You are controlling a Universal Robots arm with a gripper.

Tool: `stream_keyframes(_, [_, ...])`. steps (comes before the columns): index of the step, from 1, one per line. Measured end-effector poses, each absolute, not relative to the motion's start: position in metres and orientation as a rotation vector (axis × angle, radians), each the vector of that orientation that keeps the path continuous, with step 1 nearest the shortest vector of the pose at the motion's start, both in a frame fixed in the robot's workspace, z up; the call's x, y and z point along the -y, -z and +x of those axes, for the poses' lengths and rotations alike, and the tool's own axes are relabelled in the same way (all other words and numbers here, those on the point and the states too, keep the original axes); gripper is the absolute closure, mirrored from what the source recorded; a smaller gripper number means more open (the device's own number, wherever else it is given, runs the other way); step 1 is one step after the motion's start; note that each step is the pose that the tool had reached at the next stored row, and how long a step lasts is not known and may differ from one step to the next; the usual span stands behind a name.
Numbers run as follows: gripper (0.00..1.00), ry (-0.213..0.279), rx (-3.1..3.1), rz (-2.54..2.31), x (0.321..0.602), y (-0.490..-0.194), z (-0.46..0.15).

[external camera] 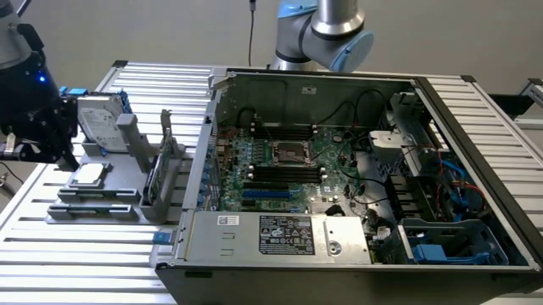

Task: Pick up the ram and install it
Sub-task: 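Pick up the ram and move it above insertion slot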

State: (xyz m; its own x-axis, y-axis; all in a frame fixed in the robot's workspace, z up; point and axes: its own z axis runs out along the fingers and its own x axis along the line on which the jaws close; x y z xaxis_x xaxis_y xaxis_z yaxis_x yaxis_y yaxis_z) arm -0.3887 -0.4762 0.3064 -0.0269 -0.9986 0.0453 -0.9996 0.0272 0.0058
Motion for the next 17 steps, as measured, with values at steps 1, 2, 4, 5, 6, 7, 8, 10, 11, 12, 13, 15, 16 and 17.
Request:
stream_keyframes(1, [0.89,-0.044,2.206,2.186,0.476,-0.305,-0.389])
stream_keyframes(2, [0.89,-0.044,2.19,2.203,0.476,-0.303,-0.389])
stream_keyframes(4, [0.89,-0.045,2.166,2.227,0.476,-0.299,-0.391])
stream_keyframes(5, [0.89,-0.045,2.161,2.233,0.476,-0.298,-0.393])
stream_keyframes(6, [0.89,-0.046,2.158,2.237,0.476,-0.296,-0.395])
stream_keyframes(7, [0.89,-0.046,2.157,2.238,0.476,-0.294,-0.398])
stream_keyframes(8, [0.82,-0.047,2.157,2.239,0.476,-0.292,-0.4])
stream_keyframes(10, [0.76,-0.048,2.157,2.239,0.477,-0.289,-0.404])
stream_keyframes(11, [0.76,-0.048,2.158,2.239,0.477,-0.287,-0.405])
stream_keyframes(12, [0.76,-0.048,2.158,2.24,0.477,-0.285,-0.406])
stream_keyframes(13, [0.7,-0.048,2.158,2.239,0.477,-0.283,-0.406])
stream_keyframes(15, [0.7,-0.048,2.157,2.239,0.478,-0.279,-0.407])
stream_keyframes(16, [0.7,-0.048,2.157,2.239,0.478,-0.278,-0.407])
stream_keyframes(17, [0.7,-0.048,2.157,2.239,0.479,-0.276,-0.407])
